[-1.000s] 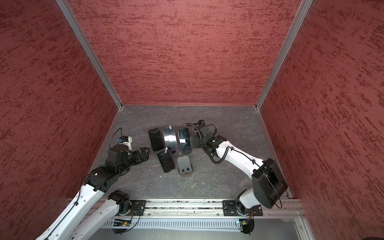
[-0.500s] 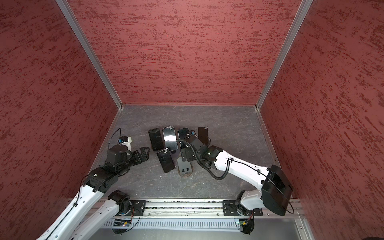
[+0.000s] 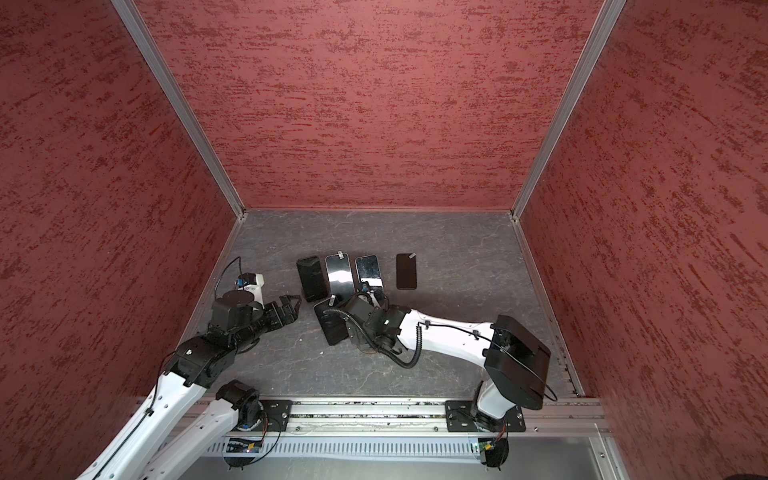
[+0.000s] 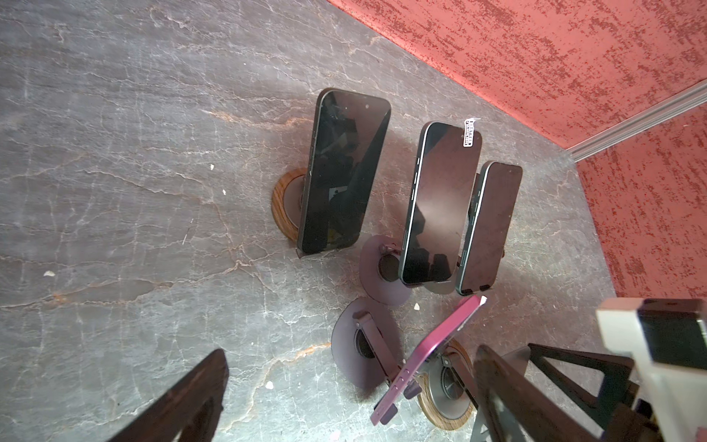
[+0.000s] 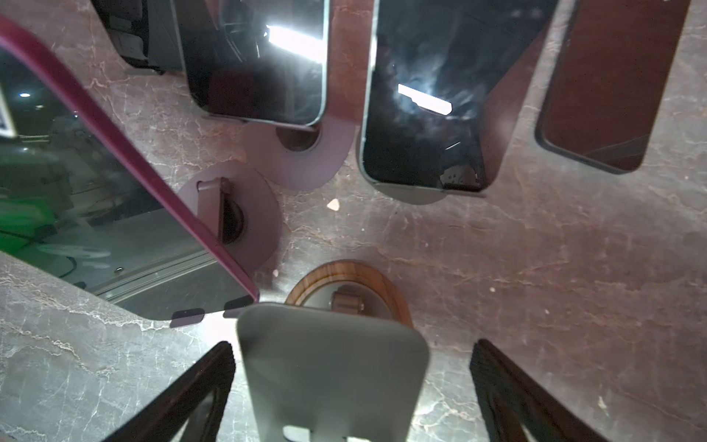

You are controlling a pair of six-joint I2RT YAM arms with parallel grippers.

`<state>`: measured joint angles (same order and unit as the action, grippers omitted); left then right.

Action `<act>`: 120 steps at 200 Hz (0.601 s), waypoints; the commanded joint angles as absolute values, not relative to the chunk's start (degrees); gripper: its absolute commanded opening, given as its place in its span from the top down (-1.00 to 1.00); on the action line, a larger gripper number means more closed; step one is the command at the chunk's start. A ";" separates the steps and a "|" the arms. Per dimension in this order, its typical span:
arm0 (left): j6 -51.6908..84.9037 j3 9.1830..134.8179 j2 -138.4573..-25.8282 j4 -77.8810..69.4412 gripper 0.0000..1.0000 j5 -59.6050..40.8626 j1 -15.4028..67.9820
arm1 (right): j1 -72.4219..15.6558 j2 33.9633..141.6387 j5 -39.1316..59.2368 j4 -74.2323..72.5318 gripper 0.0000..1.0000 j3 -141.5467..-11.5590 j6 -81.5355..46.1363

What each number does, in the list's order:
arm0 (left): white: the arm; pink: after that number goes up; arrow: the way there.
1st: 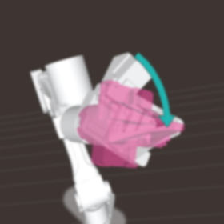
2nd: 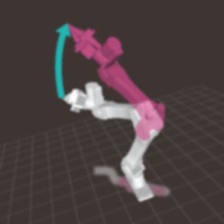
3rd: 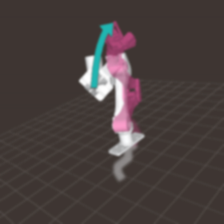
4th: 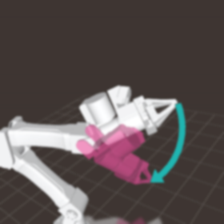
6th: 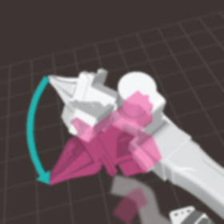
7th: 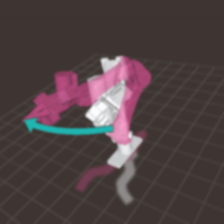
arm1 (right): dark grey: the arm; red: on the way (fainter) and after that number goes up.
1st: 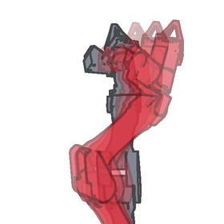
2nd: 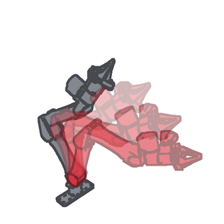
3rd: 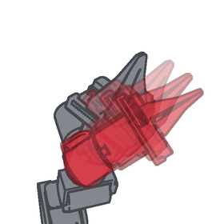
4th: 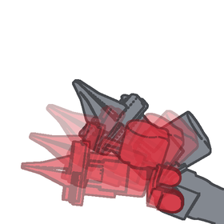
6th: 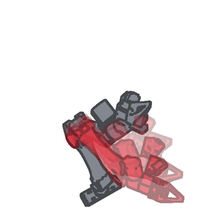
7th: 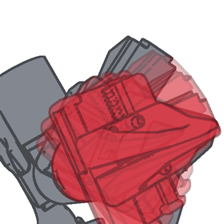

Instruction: Remove the phone from the phone stand

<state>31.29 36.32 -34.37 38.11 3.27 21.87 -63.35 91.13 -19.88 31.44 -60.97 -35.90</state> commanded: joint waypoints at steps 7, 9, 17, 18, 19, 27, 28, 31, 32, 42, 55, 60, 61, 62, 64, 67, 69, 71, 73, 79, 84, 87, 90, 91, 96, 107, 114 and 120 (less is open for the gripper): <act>31.90 35.59 -33.18 37.33 -0.99 2.20 21.97 | -64.75 93.26 -25.92 34.83 -0.93 -63.85 -40.72; 31.95 35.53 -33.15 37.37 -0.99 2.15 21.95 | -64.81 93.32 -26.06 34.94 -0.92 -63.88 -40.81; 31.99 35.58 -33.00 37.42 -0.99 2.08 21.97 | -64.95 93.75 -26.54 35.28 -0.90 -63.98 -41.44; 31.99 35.50 -32.98 37.39 -0.99 2.05 21.97 | -64.95 93.81 -26.63 35.31 -0.90 -63.98 -41.55; 31.99 35.50 -32.97 37.37 -0.99 2.04 21.97 | -64.99 93.84 -26.67 35.32 -0.90 -63.98 -41.65; 32.15 35.61 -32.87 37.36 -0.99 1.83 21.97 | -65.12 94.05 -27.23 35.57 -0.87 -63.96 -42.32; 32.20 35.56 -32.87 37.36 -0.99 1.84 21.97 | -65.12 94.05 -27.28 35.58 -0.87 -63.93 -42.38; 32.24 35.51 -32.76 37.35 -0.99 1.83 21.97 | -65.13 94.15 -27.47 35.67 -0.85 -63.86 -42.63; 32.25 35.55 -32.73 37.35 -0.99 1.75 21.97 | -65.13 94.14 -27.49 35.68 -0.85 -63.83 -42.72; 32.35 35.49 -32.68 37.44 -0.99 1.54 21.97 | -65.20 94.20 -27.66 35.69 -0.82 -63.72 -43.16; 32.54 35.50 -32.56 37.61 -0.99 1.34 21.97 | -65.21 94.27 -27.68 35.43 -0.79 -63.38 -43.63; 32.60 35.52 -32.61 37.69 -0.99 1.33 21.97 | -65.21 94.29 -27.76 35.35 -0.76 -63.24 -43.81; 32.69 35.56 -32.56 37.70 -0.99 1.32 21.97 | -65.21 94.30 -27.81 35.34 -0.76 -63.22 -43.83; 32.69 35.58 -32.54 37.70 -0.99 1.32 21.93 | -65.21 94.30 -27.84 35.34 -0.75 -63.21 -43.84; 32.81 35.59 -32.52 37.77 -0.99 1.32 21.96 | -65.24 94.37 -27.83 35.29 -0.75 -63.15 -44.03; 32.87 35.58 -32.52 37.79 -0.99 1.32 21.97 | -65.23 94.31 -27.86 35.25 -0.73 -63.11 -44.03; 32.94 35.53 -32.52 37.86 -0.99 1.30 21.95 | -65.28 94.31 -27.79 35.18 -0.72 -63.04 -44.08; 32.93 35.53 -32.45 37.92 -0.99 1.22 21.97 | -65.30 94.37 -27.87 35.12 -0.71 -63.02 -44.11; 32.97 35.51 -32.44 37.96 -0.99 1.16 21.97 | -65.30 94.39 -27.93 35.10 -0.70 -62.98 -44.12; 33.06 35.61 -32.32 38.01 -0.99 1.12 21.97 | -65.30 94.55 -27.96 35.02 -0.62 -62.93 -44.12; 33.12 35.64 -32.41 38.06 -0.99 1.06 21.97 | -65.30 94.58 -27.97 34.92 -0.55 -62.89 -44.03; 33.19 35.68 -32.35 38.12 -0.99 1.07 21.97 | -65.30 94.65 -28.02 34.90 -0.51 -62.85 -44.03; 33.25 35.77 -32.23 38.14 -0.99 1.07 21.97 | -65.30 94.66 -28.03 34.82 -0.48 -62.84 -43.93; 33.28 35.82 -32.25 38.19 -0.99 1.10 21.97 | -65.35 94.66 -27.99 34.77 -0.48 -62.80 -43.94; 33.40 35.89 -32.19 38.35 -0.99 1.04 21.97 | -65.39 94.66 -27.94 34.54 -0.44 -62.71 -43.74; 33.62 36.36 -32.04 38.75 -0.99 0.97 21.97 | -65.39 94.66 -27.85 33.84 -0.40 -62.45 -43.18; 33.92 36.69 -31.82 39.05 -0.99 1.13 21.97 | -65.40 94.70 -27.54 33.43 -0.38 -62.40 -42.82; 34.12 36.97 -31.63 39.32 -0.99 1.12 21.97 | -65.39 94.71 -27.31 33.13 -0.31 -62.44 -42.55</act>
<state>33.01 36.32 -32.58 38.37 1.45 21.87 -65.10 94.06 -25.26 33.71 -62.50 -42.09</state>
